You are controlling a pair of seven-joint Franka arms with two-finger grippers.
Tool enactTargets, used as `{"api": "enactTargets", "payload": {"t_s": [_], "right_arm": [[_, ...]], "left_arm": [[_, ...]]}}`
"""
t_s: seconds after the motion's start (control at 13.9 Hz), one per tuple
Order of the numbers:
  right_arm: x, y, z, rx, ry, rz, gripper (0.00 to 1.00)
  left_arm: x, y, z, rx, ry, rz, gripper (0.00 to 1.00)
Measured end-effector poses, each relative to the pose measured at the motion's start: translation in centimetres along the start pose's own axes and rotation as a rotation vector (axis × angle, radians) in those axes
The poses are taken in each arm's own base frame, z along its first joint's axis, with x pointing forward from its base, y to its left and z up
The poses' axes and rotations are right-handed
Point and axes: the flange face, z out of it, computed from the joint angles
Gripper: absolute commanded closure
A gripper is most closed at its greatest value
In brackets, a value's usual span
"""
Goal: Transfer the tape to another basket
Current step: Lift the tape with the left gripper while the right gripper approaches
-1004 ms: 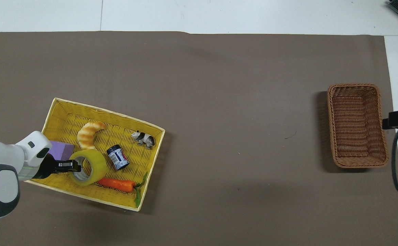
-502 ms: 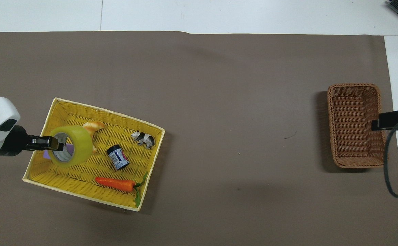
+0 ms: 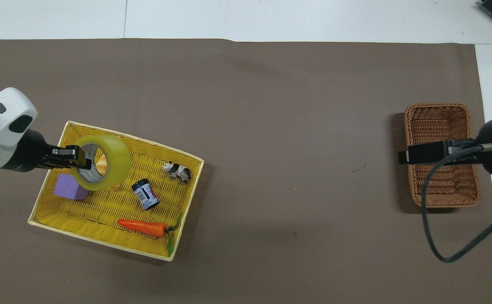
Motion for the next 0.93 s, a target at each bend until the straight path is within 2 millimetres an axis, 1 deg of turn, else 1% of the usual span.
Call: {"api": "enactTargets", "payload": {"t_s": [0.14, 0.22, 0.29, 0.5, 0.65, 0.72, 0.79, 0.93], "right_arm": [[0.7, -1.6, 0.6, 0.102, 0.021, 0.004, 0.00], [1.0, -3.0, 1.1, 0.135, 0.030, 0.025, 0.00], [1.2, -4.8, 1.8, 0.170, 0.035, 0.045, 0.00], [0.8, -9.5, 4.7, 0.246, 0.029, 0.020, 0.00], [0.2, -11.9, 6.9, 0.264, 0.014, -0.011, 0.00], [-0.1, -12.6, 7.8, 0.279, 0.005, -0.031, 0.00], [-0.1, -12.7, 8.5, 0.294, 0.002, -0.054, 0.00], [-0.1, -12.2, 9.8, 0.303, 0.001, -0.093, 0.00]], "left_arm": [[-0.9, 5.0, 1.4, 0.008, -0.023, -0.021, 1.00], [-1.5, 7.3, 2.0, -0.001, -0.031, -0.022, 1.00], [-2.1, 9.7, 2.4, -0.028, -0.037, -0.037, 1.00], [-3.4, 14.7, 3.1, -0.088, -0.021, -0.083, 1.00], [-4.3, 17.6, 3.3, -0.156, -0.017, -0.106, 1.00], [-4.6, 18.6, 3.3, -0.199, -0.017, -0.110, 1.00], [-4.7, 19.5, 3.2, -0.231, -0.011, -0.109, 1.00], [-5.2, 21.3, 3.2, -0.277, 0.013, -0.097, 1.00]]}}
